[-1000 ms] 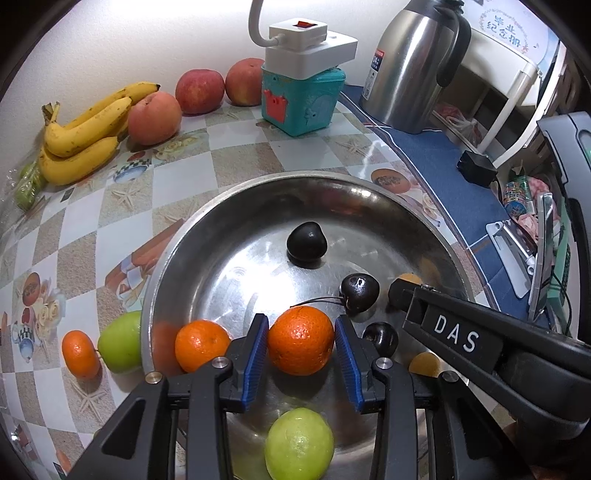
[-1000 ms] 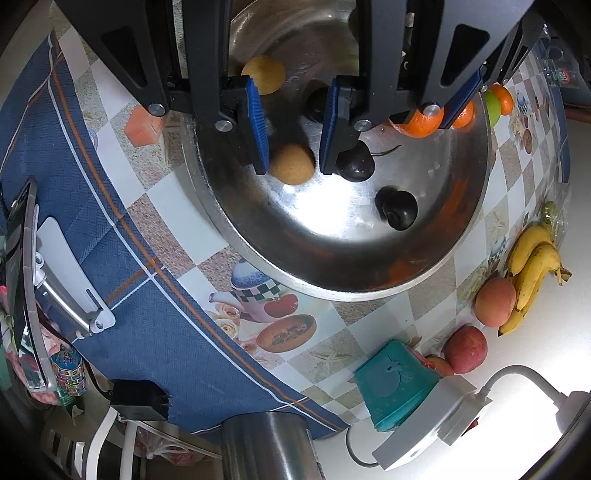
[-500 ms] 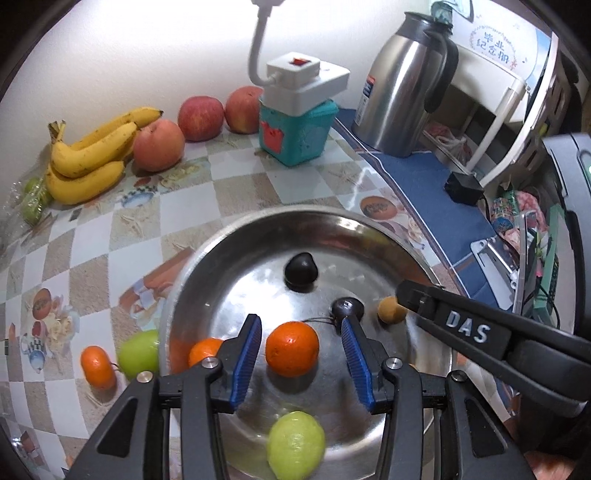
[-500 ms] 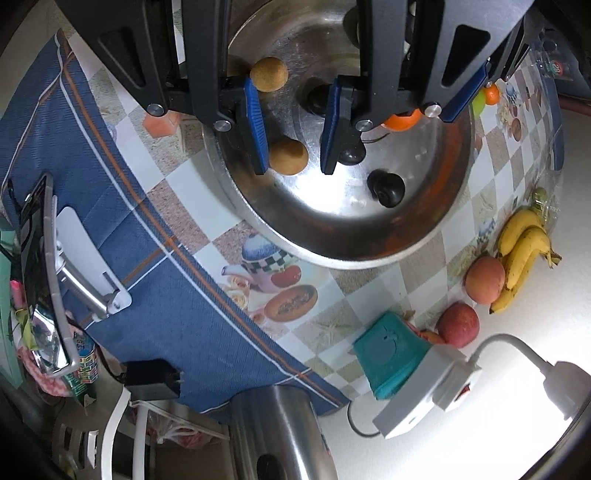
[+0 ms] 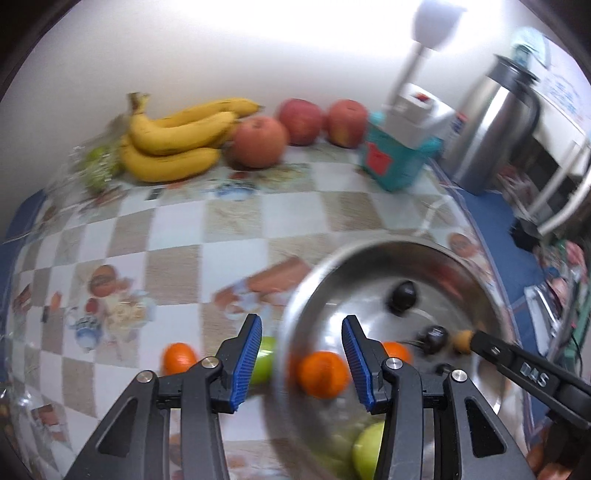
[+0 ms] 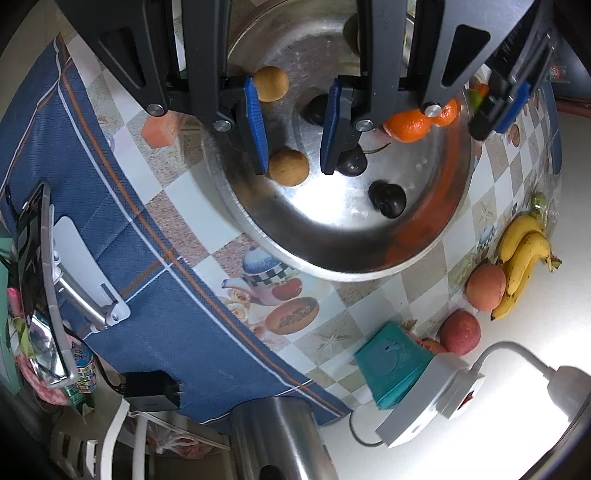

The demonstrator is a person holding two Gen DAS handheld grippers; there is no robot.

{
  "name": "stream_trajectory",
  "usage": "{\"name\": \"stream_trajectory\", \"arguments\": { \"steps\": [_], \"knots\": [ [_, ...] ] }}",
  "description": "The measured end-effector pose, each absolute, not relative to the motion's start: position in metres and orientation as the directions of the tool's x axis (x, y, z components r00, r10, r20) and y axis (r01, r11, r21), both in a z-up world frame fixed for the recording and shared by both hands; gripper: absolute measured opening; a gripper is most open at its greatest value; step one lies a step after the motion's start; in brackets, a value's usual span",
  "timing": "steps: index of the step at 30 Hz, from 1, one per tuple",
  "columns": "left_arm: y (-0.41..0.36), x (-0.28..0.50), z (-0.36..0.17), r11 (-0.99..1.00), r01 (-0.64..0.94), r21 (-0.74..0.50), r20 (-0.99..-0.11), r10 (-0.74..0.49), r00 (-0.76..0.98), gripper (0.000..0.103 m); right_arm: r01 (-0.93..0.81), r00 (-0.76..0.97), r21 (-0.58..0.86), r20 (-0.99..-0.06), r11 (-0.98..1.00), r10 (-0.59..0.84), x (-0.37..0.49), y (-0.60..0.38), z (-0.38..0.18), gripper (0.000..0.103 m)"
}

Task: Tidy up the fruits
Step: 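Open the right gripper over the bowl while the left gripper moves toward a loose orange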

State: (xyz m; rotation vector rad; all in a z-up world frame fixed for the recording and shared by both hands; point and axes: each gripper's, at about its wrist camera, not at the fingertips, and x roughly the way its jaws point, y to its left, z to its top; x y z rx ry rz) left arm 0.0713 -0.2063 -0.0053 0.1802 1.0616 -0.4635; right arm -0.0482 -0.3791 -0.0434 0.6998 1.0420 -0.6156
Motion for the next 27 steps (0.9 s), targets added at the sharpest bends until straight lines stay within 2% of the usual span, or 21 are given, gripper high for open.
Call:
{"name": "stream_trajectory", "arguments": {
  "steps": [6, 13, 15, 16, 17, 19, 21, 23, 24, 25, 27],
  "knots": [
    [-0.177, 0.089, -0.005, 0.933, 0.351, -0.079, -0.888, -0.226, 0.400, 0.049, 0.708, 0.401, 0.245, -0.912, 0.662, -0.091, -0.039, -0.367, -0.040, 0.030],
    [-0.166, 0.092, 0.002, 0.944, 0.317, -0.087, -0.886, -0.219, 0.408, 0.049, 0.678, 0.410, 0.228, -0.907, 0.699, -0.101, -0.032, -0.355, -0.032, 0.030],
    [-0.166, 0.092, 0.004, 0.945, 0.316, -0.087, -0.886, -0.218, 0.409, 0.055, 0.678, 0.405, 0.218, -0.908, 0.702, -0.110, -0.032, -0.354, -0.030, 0.030],
    [-0.166, 0.092, 0.004, 0.946, 0.312, -0.084, -0.887, -0.214, 0.410, 0.065, 0.679, 0.400, 0.210, -0.909, 0.703, -0.115, -0.031, -0.354, -0.030, 0.034],
    [-0.166, 0.092, 0.004, 0.948, 0.308, -0.079, -0.887, -0.208, 0.413, 0.074, 0.681, 0.398, 0.205, -0.910, 0.703, -0.120, -0.032, -0.354, -0.030, 0.045],
    [-0.167, 0.091, 0.004, 0.950, 0.307, -0.060, -0.887, -0.192, 0.421, 0.077, 0.682, 0.398, 0.198, -0.908, 0.704, -0.129, -0.031, -0.354, -0.030, 0.056],
    [-0.166, 0.092, 0.003, 0.954, 0.298, -0.042, -0.889, -0.172, 0.425, 0.082, 0.682, 0.398, 0.195, -0.908, 0.705, -0.133, -0.031, -0.355, -0.030, 0.057],
    [-0.165, 0.093, 0.001, 0.957, 0.287, -0.036, -0.890, -0.161, 0.426, 0.092, 0.682, 0.395, 0.190, -0.908, 0.706, -0.138, -0.032, -0.355, -0.030, 0.059],
    [-0.164, 0.093, 0.001, 0.958, 0.284, -0.033, -0.890, -0.157, 0.428, 0.094, 0.682, 0.394, 0.188, -0.909, 0.707, -0.139, -0.032, -0.355, -0.030, 0.062],
    [-0.163, 0.094, 0.000, 0.959, 0.281, -0.030, -0.890, -0.153, 0.429, 0.096, 0.682, 0.394, 0.187, -0.908, 0.707, -0.140, -0.032, -0.355, -0.030, 0.068],
    [-0.162, 0.094, -0.001, 0.961, 0.274, -0.022, -0.891, -0.143, 0.430, 0.098, 0.679, 0.396, 0.186, -0.908, 0.710, -0.140, -0.032, -0.355, -0.030, 0.071]
  ]
}}
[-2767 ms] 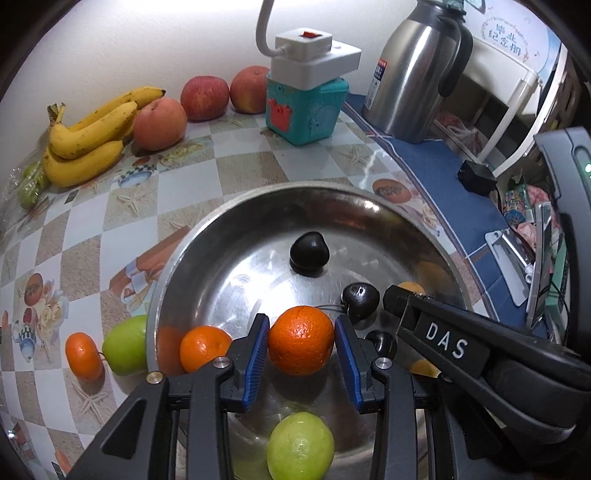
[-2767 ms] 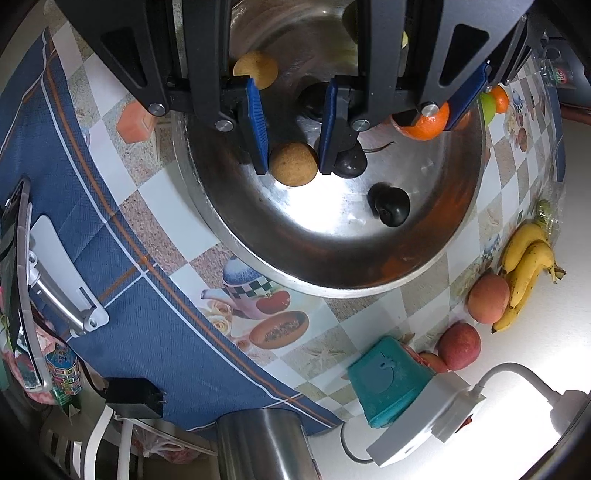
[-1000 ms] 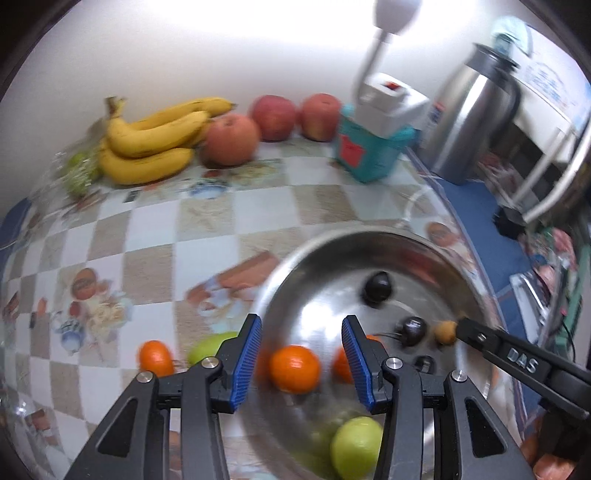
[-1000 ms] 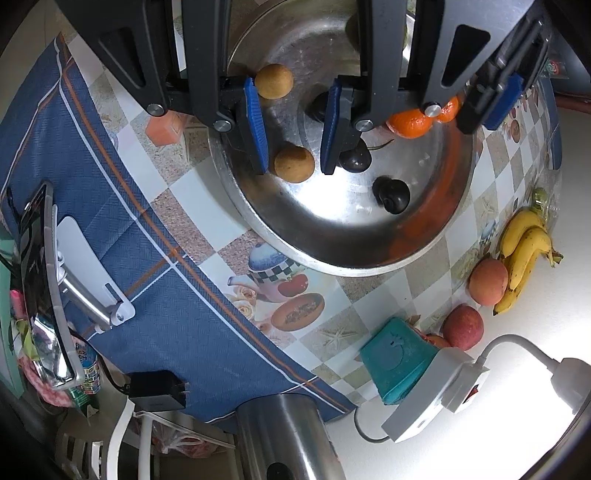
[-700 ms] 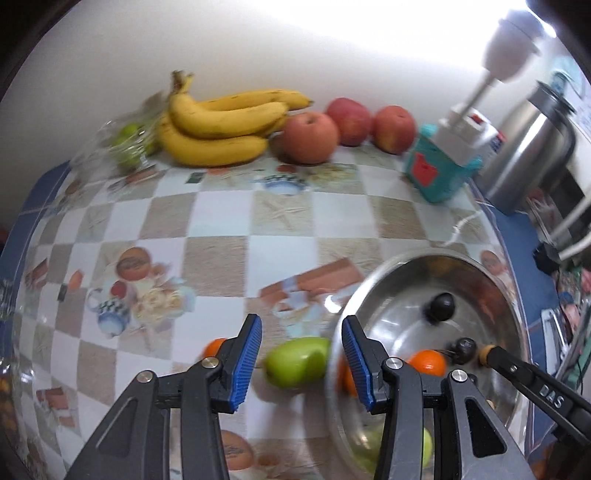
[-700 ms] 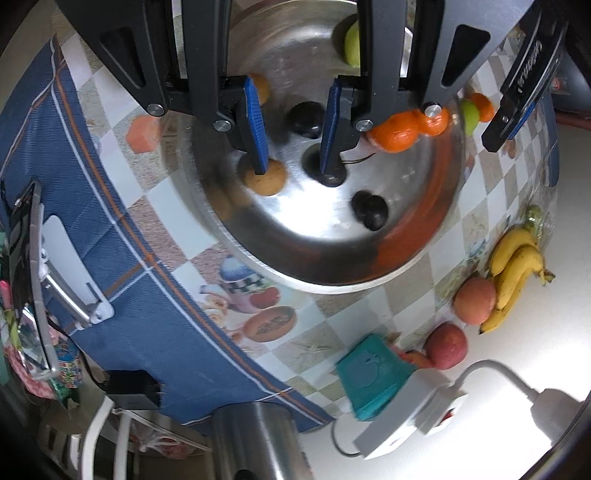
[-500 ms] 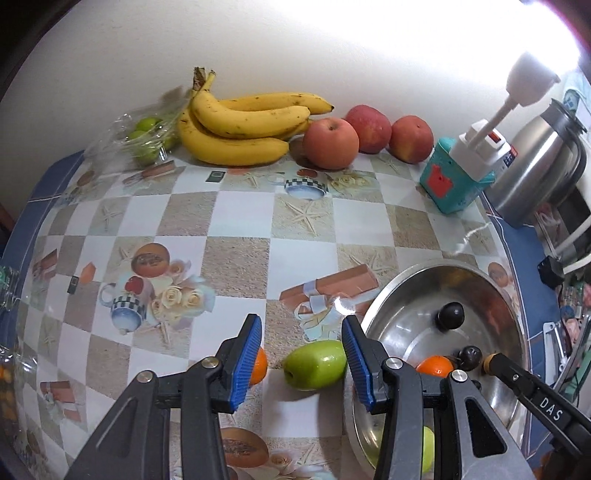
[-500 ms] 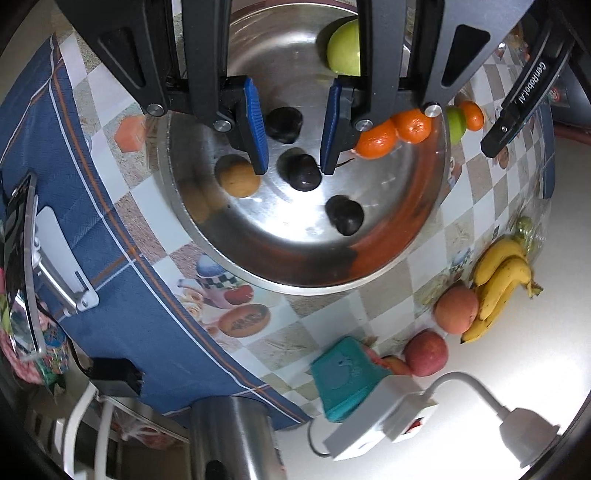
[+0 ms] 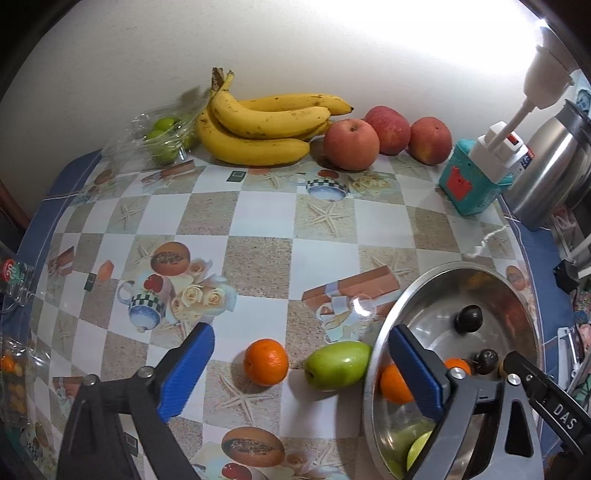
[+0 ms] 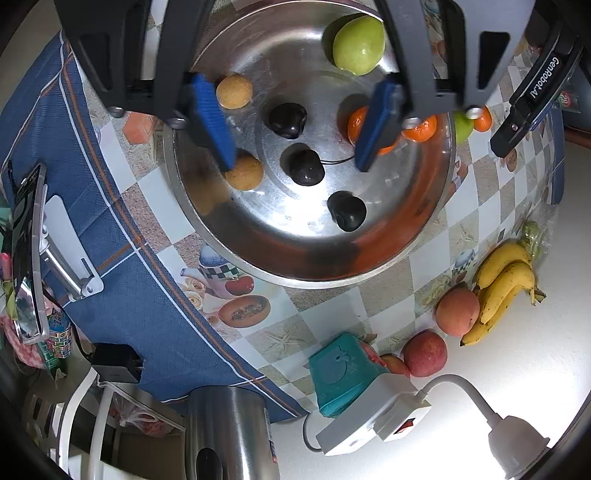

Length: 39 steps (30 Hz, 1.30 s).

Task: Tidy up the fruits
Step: 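Open the right gripper over the bowl while the left gripper moves toward a loose orange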

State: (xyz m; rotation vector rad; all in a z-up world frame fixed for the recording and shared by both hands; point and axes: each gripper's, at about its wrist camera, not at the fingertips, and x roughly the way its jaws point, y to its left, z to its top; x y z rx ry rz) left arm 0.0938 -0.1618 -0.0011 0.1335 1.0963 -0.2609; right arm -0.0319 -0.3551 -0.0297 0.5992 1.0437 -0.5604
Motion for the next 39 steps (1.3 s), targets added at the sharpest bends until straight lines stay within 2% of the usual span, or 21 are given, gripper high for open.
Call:
{"name": "stream_trajectory", "arguments": {
  "steps": [3, 5, 10, 12, 13, 14, 29, 39],
  "knots": [
    [-0.162, 0.094, -0.003, 0.962, 0.272, -0.011, -0.895, -0.131, 0.427, 0.101, 0.673, 0.396, 0.180, -0.907, 0.718, -0.144, -0.031, -0.354, -0.029, 0.071],
    [-0.161, 0.094, -0.004, 0.963, 0.269, -0.007, -0.896, -0.126, 0.425, 0.103, 0.671, 0.393, 0.171, -0.907, 0.721, -0.150, -0.031, -0.353, -0.029, 0.075],
    [-0.159, 0.095, -0.006, 0.966, 0.260, 0.005, -0.898, -0.110, 0.427, 0.103, 0.670, 0.396, 0.155, -0.902, 0.726, -0.173, -0.032, -0.353, -0.027, 0.076],
    [-0.157, 0.095, -0.006, 0.967, 0.254, -0.001, -0.898, -0.112, 0.425, 0.103, 0.670, 0.396, 0.149, -0.900, 0.727, -0.181, -0.032, -0.353, -0.026, 0.084],
    [-0.157, 0.096, -0.005, 0.968, 0.253, -0.002, -0.897, -0.113, 0.427, 0.103, 0.671, 0.398, 0.144, -0.898, 0.728, -0.189, -0.032, -0.352, -0.026, 0.094],
    [-0.156, 0.096, -0.005, 0.968, 0.252, 0.001, -0.897, -0.111, 0.428, 0.103, 0.671, 0.399, 0.141, -0.896, 0.728, -0.194, -0.032, -0.352, -0.025, 0.096],
    [-0.123, 0.109, -0.008, 0.986, 0.161, -0.044, -0.902, -0.109, 0.419, 0.103, 0.662, 0.391, 0.134, -0.901, 0.737, -0.187, -0.028, -0.344, -0.027, 0.096],
    [-0.098, 0.119, -0.032, 0.995, 0.092, -0.045, -0.931, -0.075, 0.358, 0.103, 0.567, 0.390, 0.117, -0.910, 0.815, -0.140, -0.004, -0.306, -0.031, 0.096]
  ]
}}
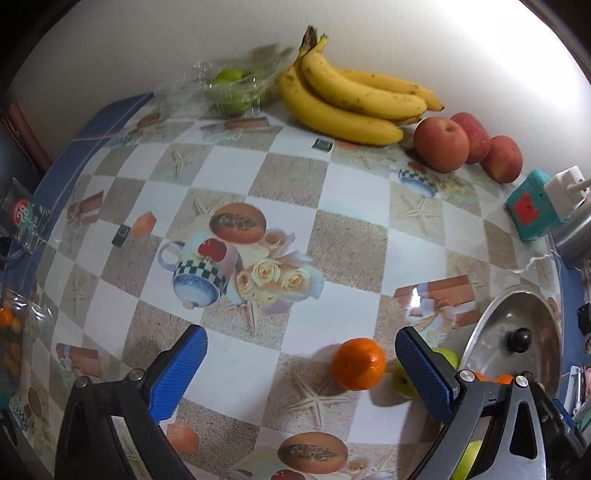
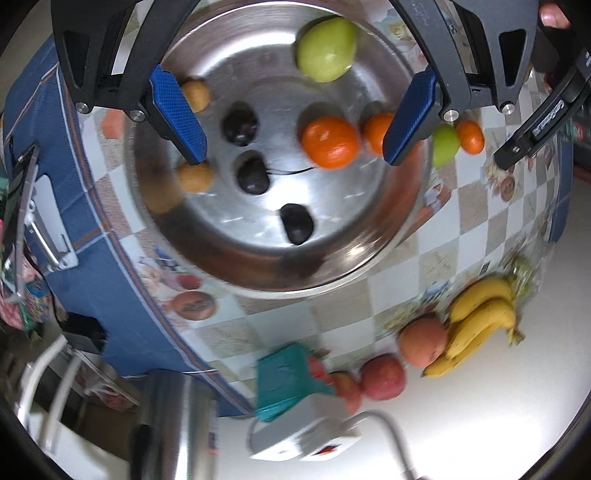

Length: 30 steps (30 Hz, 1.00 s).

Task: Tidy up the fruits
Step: 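Open the right gripper over the bowl while the left gripper moves toward a loose orange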

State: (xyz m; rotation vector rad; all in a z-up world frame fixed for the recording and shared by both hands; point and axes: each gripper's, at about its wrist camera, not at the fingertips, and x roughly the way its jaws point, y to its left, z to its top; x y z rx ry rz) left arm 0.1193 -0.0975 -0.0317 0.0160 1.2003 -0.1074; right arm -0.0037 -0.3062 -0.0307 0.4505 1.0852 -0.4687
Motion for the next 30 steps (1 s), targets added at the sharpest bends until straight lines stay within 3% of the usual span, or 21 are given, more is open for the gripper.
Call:
{"name": "stream_trajectory", "arguments": {
  "steps": [11, 30],
  "knots": [
    [-0.093, 0.122, -0.043, 0.995, 0.086, -0.055, -0.949, -0.079, 0.305, 0.103, 0.407, 0.351, 0.068, -0.932, 0.911, -0.087, 0.027, -0.250, -0.046, 0.096],
    [-0.104, 0.120, -0.051, 0.990, 0.130, -0.055, -0.962, -0.088, 0.260, 0.103, 0.403, 0.305, -0.002, -0.943, 0.915, -0.136, 0.033, -0.246, -0.063, 0.101]
  ]
}}
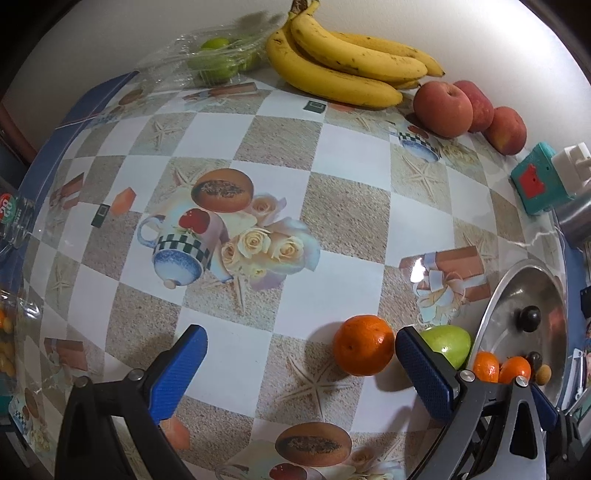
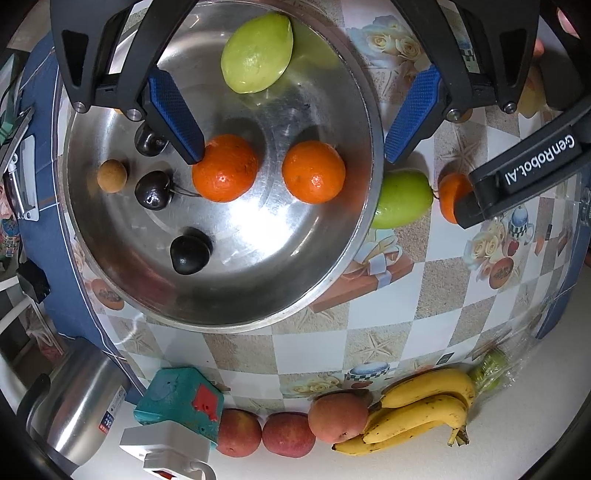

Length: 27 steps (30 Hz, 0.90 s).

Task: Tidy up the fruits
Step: 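Open the right gripper over the bowl while the left gripper moves toward a loose orange, then grasp the loose orange beside the bowl with the left gripper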

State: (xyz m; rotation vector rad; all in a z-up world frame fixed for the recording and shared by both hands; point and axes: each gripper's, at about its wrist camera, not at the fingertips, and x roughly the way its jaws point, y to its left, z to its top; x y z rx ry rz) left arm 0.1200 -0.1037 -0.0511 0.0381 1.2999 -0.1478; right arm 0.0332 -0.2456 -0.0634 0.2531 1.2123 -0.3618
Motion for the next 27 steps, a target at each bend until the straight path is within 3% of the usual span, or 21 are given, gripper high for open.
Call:
{"name": "stream_trajectory", "arguments": {
  "steps": [12, 18, 22, 24, 26, 27],
  "knots": [
    [-0.113, 0.122, -0.060, 0.986, 0.146, -0.082, -0.966, -0.115, 0.233, 0.099, 0.455, 0.302, -0.029, -0.935, 0.890, -0.185, 0.027, -0.259, -0.058, 0.103],
    [-0.114, 0.119, -0.067, 0.982, 0.150, -0.118, -0.967, -0.148, 0.207, 0.079, 0.523, 0.310, 0.000, -0.932, 0.852, -0.189, 0.016, -0.282, -0.053, 0.103],
    [-0.116, 0.118, -0.070, 0.977, 0.142, -0.160, -0.963, -0.186, 0.195, 0.054, 0.526, 0.323, 0.012, -0.928, 0.850, -0.187, 0.015, -0.284, -0.048, 0.103],
    [-0.116, 0.118, -0.070, 0.972, 0.149, -0.181, -0.959, -0.208, 0.192, 0.049, 0.521, 0.332, 0.027, -0.927, 0.853, -0.173, 0.016, -0.284, -0.047, 0.103],
    [-0.117, 0.117, -0.069, 0.966, 0.156, -0.206, -0.953, -0.235, 0.193, 0.036, 0.515, 0.341, 0.042, -0.927, 0.856, -0.159, 0.016, -0.281, -0.047, 0.103],
    [-0.118, 0.116, -0.068, 0.965, 0.159, -0.207, -0.952, -0.236, 0.194, 0.036, 0.510, 0.343, 0.046, -0.927, 0.859, -0.154, 0.017, -0.280, -0.047, 0.103]
  ]
}}
